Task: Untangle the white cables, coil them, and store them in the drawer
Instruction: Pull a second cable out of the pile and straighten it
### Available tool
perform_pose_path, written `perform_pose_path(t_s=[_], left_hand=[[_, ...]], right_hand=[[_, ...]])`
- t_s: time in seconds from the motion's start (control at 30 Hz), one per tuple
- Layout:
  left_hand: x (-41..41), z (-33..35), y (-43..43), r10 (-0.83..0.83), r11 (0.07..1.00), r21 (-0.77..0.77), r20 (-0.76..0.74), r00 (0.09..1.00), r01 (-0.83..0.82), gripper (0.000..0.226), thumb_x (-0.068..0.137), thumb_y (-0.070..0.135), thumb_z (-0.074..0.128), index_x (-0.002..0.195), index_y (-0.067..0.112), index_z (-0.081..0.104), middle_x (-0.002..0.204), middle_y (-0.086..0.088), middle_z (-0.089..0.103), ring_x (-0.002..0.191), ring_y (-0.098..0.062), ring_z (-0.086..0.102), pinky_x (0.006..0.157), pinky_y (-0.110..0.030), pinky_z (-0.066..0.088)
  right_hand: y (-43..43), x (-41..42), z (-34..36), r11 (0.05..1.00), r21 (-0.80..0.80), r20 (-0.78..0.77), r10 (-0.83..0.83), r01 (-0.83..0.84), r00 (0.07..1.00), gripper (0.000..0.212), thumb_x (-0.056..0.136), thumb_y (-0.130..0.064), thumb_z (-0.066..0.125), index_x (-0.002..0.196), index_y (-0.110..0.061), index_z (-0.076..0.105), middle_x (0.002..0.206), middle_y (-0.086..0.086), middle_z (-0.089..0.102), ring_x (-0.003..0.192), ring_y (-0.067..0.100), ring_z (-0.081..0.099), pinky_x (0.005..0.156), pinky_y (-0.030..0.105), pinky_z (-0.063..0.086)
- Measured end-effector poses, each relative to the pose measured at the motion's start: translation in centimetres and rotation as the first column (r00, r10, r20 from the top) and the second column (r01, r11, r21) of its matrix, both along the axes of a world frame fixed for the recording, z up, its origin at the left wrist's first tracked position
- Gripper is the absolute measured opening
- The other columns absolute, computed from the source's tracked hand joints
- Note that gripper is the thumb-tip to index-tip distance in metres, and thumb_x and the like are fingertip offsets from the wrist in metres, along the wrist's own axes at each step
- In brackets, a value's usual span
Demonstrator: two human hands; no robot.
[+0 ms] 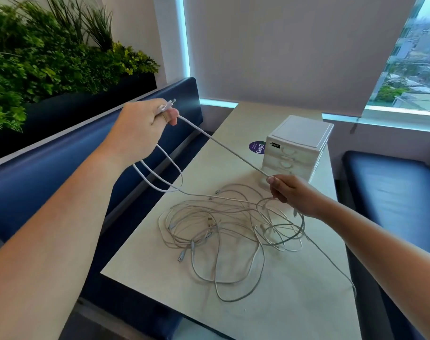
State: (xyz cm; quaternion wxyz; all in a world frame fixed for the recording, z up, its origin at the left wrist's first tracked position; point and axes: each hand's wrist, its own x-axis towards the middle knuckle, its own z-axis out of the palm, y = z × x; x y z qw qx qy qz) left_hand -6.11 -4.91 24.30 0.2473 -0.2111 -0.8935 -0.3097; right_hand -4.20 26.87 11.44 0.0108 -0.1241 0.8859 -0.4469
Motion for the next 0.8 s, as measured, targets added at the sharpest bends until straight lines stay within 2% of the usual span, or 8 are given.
perform_pose_path(t_s=[0.2, 0.37, 0.47, 0.6, 0.7, 0.8], left_hand=[[-0.1, 0.7, -0.6, 0.022, 0.998, 0.056, -0.069, 0.997, -0.018, 0.033, 0.104, 0.029, 0.045, 0.091, 0.007, 0.065, 0.054, 0.005, 0.038, 0.044, -0.007, 0.042, 0.042, -0.015, 0.028], [-0.4, 1.0, -1.8, 0.037, 0.996, 0.079, -0.081, 0.996, -0.031, 0.03, 0.104, 0.03, 0.045, 0.091, 0.011, 0.064, 0.063, -0.017, 0.048, 0.05, -0.015, 0.041, 0.043, -0.018, 0.029], [-0.3, 0.5, -2.1, 0.037, 0.997, 0.069, -0.052, 0.998, -0.034, 0.03, 0.104, 0.033, 0.045, 0.089, 0.015, 0.064, 0.064, -0.018, 0.047, 0.049, -0.015, 0.036, 0.044, -0.024, 0.03], [0.0, -0.6, -2.1, 0.024, 0.999, 0.023, -0.025, 0.999, -0.024, 0.027, 0.103, 0.029, 0.048, 0.086, 0.016, 0.064, 0.055, 0.001, 0.042, 0.046, -0.014, 0.037, 0.044, -0.024, 0.032], [-0.1, -1.4, -1.8, 0.029, 0.999, -0.018, -0.02, 0.999, -0.029, 0.03, 0.103, 0.032, 0.047, 0.088, 0.014, 0.066, 0.058, -0.004, 0.045, 0.052, -0.02, 0.037, 0.053, -0.036, 0.034], [-0.2, -2.0, -1.5, 0.019, 0.999, -0.034, 0.011, 1.0, -0.019, 0.031, 0.103, 0.034, 0.047, 0.089, 0.013, 0.067, 0.059, -0.008, 0.047, 0.054, -0.023, 0.041, 0.053, -0.039, 0.037]], right_hand=[[0.0, -0.7, -1.2, 0.99, 0.128, 0.037, -0.057, 0.052, 0.998, 0.055, 0.088, -0.057, 0.034, 0.06, -0.013, 0.05, 0.061, 0.007, 0.048, 0.057, 0.017, 0.04, 0.06, 0.03, 0.034], [0.2, -0.7, -1.7, 0.979, 0.183, -0.034, -0.087, 0.092, 0.996, 0.057, 0.091, -0.063, 0.031, 0.058, -0.019, 0.046, 0.059, 0.003, 0.049, 0.057, 0.017, 0.043, 0.062, 0.034, 0.036], [0.6, -0.4, -1.4, 0.956, 0.264, -0.106, -0.103, 0.128, 0.989, 0.05, 0.098, -0.049, 0.033, 0.06, -0.018, 0.046, 0.063, 0.004, 0.054, 0.06, 0.019, 0.046, 0.063, 0.035, 0.036], [1.8, 0.4, -1.0, 0.918, 0.355, -0.128, -0.14, 0.178, 0.982, 0.048, 0.098, -0.044, 0.035, 0.062, -0.015, 0.048, 0.064, 0.003, 0.055, 0.06, 0.019, 0.048, 0.061, 0.032, 0.037], [2.1, 0.6, -1.1, 0.905, 0.368, -0.084, -0.195, 0.212, 0.977, 0.052, 0.098, -0.045, 0.036, 0.057, -0.014, 0.045, 0.056, -0.002, 0.048, 0.055, 0.016, 0.044, 0.057, 0.03, 0.034], [2.6, 0.9, -1.2, 0.916, 0.332, -0.017, -0.234, 0.227, 0.972, 0.057, 0.098, -0.047, 0.035, 0.054, -0.013, 0.046, 0.053, 0.0, 0.045, 0.053, 0.017, 0.042, 0.054, 0.029, 0.031]])
